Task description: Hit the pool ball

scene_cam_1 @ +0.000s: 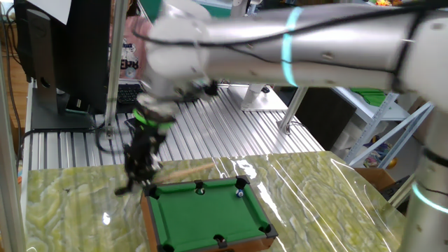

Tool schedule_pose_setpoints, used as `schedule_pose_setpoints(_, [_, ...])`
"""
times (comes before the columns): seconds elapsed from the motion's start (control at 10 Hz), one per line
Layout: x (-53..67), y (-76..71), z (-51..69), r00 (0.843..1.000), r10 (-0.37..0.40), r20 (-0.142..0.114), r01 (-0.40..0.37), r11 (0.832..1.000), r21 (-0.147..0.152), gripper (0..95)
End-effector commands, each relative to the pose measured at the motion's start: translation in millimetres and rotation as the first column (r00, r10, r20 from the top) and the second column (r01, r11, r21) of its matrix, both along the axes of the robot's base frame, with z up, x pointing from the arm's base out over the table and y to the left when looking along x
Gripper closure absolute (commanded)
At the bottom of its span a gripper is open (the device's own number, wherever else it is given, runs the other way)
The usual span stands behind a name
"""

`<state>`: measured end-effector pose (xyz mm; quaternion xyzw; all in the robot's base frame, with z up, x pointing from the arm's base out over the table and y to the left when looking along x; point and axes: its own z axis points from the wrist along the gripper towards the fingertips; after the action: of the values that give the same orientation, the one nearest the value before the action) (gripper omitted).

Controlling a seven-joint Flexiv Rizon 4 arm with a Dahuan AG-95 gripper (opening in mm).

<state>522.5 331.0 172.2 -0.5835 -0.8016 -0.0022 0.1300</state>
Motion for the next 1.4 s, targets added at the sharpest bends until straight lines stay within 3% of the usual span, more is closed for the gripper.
schedule_pose_setpoints(0.1, [14.2,2.8,6.1,1.0,0.014,0.006,-0.014,1.0,0.012,95.0])
schedule_pose_setpoints(0.4, [16.6,3.8,4.5,0.996,0.083,0.013,-0.083,0.996,0.026,95.0])
schedule_pose_setpoints(0.7, [13.2,2.8,4.4,0.997,0.083,0.006,-0.083,0.996,0.014,95.0])
schedule_pose_setpoints(1.4, [-35.1,-16.9,-5.9,0.998,0.063,-0.002,-0.063,0.998,0.019,95.0])
